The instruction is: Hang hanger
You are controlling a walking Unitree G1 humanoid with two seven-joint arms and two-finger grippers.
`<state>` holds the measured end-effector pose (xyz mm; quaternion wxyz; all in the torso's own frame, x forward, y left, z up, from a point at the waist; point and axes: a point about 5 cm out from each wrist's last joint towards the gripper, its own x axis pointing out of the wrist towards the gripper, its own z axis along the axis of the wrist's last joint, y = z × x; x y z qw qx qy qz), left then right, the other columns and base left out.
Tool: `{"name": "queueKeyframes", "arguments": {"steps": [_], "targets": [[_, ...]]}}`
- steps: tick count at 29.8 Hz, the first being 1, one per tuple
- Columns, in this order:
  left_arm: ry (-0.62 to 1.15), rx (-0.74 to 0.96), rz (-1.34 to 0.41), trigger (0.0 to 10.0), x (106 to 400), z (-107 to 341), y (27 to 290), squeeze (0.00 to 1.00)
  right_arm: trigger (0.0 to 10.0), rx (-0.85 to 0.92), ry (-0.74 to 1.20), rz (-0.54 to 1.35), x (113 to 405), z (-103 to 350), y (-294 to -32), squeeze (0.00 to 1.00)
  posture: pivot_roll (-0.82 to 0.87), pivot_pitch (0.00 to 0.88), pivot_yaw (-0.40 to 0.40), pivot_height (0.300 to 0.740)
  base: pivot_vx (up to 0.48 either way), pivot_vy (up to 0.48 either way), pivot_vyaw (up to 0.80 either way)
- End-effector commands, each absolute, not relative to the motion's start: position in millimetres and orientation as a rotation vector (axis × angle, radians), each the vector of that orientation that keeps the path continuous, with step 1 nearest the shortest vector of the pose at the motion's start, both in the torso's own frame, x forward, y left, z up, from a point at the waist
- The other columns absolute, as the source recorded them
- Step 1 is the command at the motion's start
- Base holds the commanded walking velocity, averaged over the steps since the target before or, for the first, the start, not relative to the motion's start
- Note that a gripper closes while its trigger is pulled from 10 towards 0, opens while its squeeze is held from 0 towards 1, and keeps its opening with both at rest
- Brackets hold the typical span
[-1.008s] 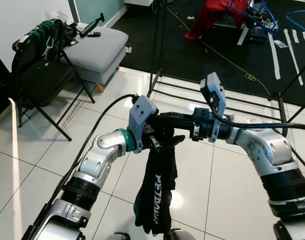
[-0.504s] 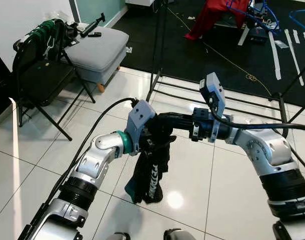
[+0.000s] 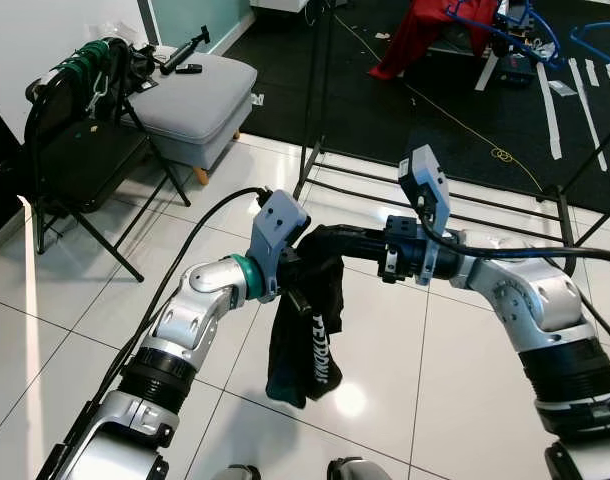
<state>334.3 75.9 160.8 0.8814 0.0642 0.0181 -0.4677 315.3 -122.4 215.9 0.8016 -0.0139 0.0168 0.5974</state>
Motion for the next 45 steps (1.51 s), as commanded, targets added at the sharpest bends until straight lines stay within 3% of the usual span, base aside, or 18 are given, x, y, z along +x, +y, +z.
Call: {"name": "queueKeyframes", "arguments": {"steps": [1,4,5,6,7,8,9,10,11,20,21,22,36,38,41,45], "targets": [[0.022,0.123,-0.971,0.0,336,164,75,0.00,0.0,-0.037,0.021,1.293,313,217,-120,0.00,-0.07,0.028,0.028,0.740,0.000,0.000,0.00],[0.013,0.112,-0.961,0.0,337,165,75,0.00,0.0,-0.038,0.022,1.286,312,215,-119,0.00,-0.07,0.028,0.028,0.740,0.000,0.000,0.00],[0.008,0.103,-0.959,0.0,337,166,76,0.00,0.0,-0.035,0.025,1.279,313,214,-119,0.44,-0.07,0.029,0.029,0.740,0.000,0.000,0.00],[0.008,0.103,-0.959,0.0,337,166,76,0.00,0.0,-0.035,0.025,1.279,313,214,-119,0.44,-0.07,0.029,0.029,0.740,0.000,0.000,0.00],[-0.001,0.088,-0.959,0.0,337,168,77,0.00,0.8,-0.031,0.029,1.268,313,213,-117,1.00,-0.07,0.029,0.029,0.740,0.000,0.000,0.00],[-0.001,0.088,-0.959,0.0,337,168,77,0.00,0.8,-0.031,0.029,1.268,313,213,-117,1.00,-0.07,0.029,0.029,0.740,0.000,0.000,0.00],[-0.005,0.076,-0.958,0.0,337,169,77,0.00,7.3,-0.025,0.033,1.266,313,212,-116,1.00,-0.07,0.028,0.031,0.740,0.000,0.000,0.00],[-0.009,0.067,-0.958,0.0,337,169,78,0.00,7.3,-0.021,0.036,1.266,312,211,-115,1.00,-0.07,0.028,0.031,0.740,0.000,0.000,0.00],[-0.010,0.062,-0.956,0.0,337,170,78,0.00,10.0,-0.013,0.037,1.269,311,211,-114,1.00,-0.07,0.028,0.031,0.740,0.000,0.000,0.00],[-0.013,0.041,-0.948,0.0,339,171,81,0.00,10.0,-0.007,-0.011,1.234,310,209,-108,1.00,-0.07,0.028,0.034,0.740,0.000,0.000,0.00],[-0.015,0.032,-0.947,0.0,339,171,82,0.00,10.0,-0.014,-0.047,1.183,314,211,-109,0.66,-0.07,0.027,0.033,0.740,0.000,0.000,0.00],[-0.018,0.023,-0.944,0.0,339,172,83,0.00,10.0,0.028,-0.109,1.111,320,219,-113,0.00,-0.07,0.027,0.033,0.740,0.000,0.000,0.00],[-0.081,-0.072,-0.795,0.0,353,183,107,0.00,10.0,0.193,-0.246,0.893,321,235,-142,0.00,-0.07,0.016,0.031,0.740,0.000,0.000,0.00],[-0.104,-0.123,-0.786,0.0,356,190,115,0.00,10.0,0.127,-0.183,0.735,328,221,-160,0.00,-0.08,0.013,0.033,0.740,0.000,0.000,0.00],[-0.117,-0.147,-0.805,0.0,356,195,119,0.00,10.0,0.056,-0.108,0.647,333,206,-170,0.00,-0.08,0.014,0.032,0.740,0.000,0.000,0.00],[-0.189,-0.224,-0.929,0.0,351,216,130,0.00,10.0,-0.032,0.020,0.492,335,168,-186,0.00,-0.08,0.016,0.031,0.740,0.000,0.000,0.00]]}}
